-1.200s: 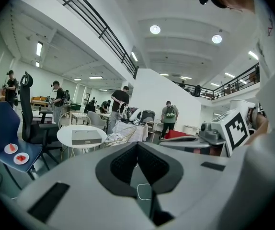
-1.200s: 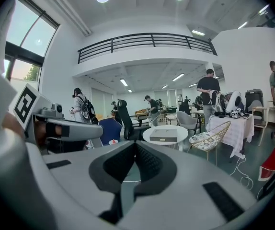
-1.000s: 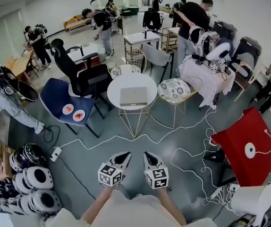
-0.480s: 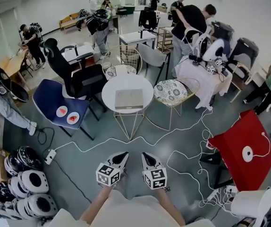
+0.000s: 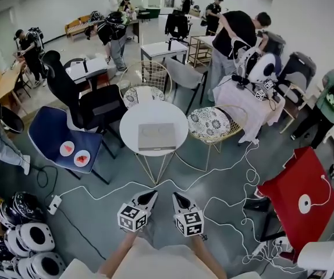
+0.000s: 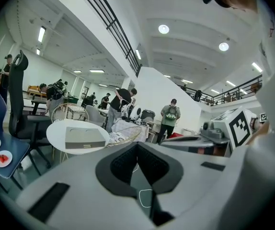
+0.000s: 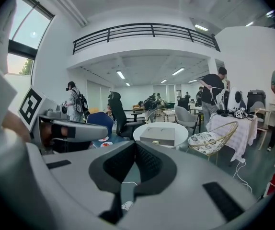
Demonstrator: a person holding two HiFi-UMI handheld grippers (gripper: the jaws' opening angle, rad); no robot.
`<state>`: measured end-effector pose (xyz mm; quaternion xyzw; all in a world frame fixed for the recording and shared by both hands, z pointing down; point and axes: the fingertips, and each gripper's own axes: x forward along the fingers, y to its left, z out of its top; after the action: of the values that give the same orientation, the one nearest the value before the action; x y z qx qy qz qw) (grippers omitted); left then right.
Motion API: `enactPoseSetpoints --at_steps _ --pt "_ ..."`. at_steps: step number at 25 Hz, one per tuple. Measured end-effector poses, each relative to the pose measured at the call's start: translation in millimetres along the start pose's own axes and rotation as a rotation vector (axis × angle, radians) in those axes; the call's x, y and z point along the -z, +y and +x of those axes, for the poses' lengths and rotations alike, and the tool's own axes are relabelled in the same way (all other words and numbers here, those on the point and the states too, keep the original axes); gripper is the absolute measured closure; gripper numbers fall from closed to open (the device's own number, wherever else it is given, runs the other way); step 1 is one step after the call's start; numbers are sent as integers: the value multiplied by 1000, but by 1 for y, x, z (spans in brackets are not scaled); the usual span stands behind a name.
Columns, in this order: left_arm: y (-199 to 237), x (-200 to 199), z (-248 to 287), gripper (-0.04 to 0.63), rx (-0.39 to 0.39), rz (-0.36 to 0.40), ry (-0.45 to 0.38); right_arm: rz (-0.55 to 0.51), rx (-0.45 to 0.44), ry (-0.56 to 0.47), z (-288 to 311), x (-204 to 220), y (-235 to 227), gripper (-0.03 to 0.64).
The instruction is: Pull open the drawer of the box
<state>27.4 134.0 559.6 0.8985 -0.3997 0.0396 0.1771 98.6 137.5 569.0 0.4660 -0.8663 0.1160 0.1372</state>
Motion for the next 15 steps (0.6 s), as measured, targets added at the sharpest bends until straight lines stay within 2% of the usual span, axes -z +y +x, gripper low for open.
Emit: enactPoseSetpoints --at_steps 7,15 --pt "73 -19 23 583 -1 -29 26 13 -9 48 74 -14 -3 601" --pt "156 -61 58 584 -1 -53 26 13 -5 75 164 -59 -19 601"
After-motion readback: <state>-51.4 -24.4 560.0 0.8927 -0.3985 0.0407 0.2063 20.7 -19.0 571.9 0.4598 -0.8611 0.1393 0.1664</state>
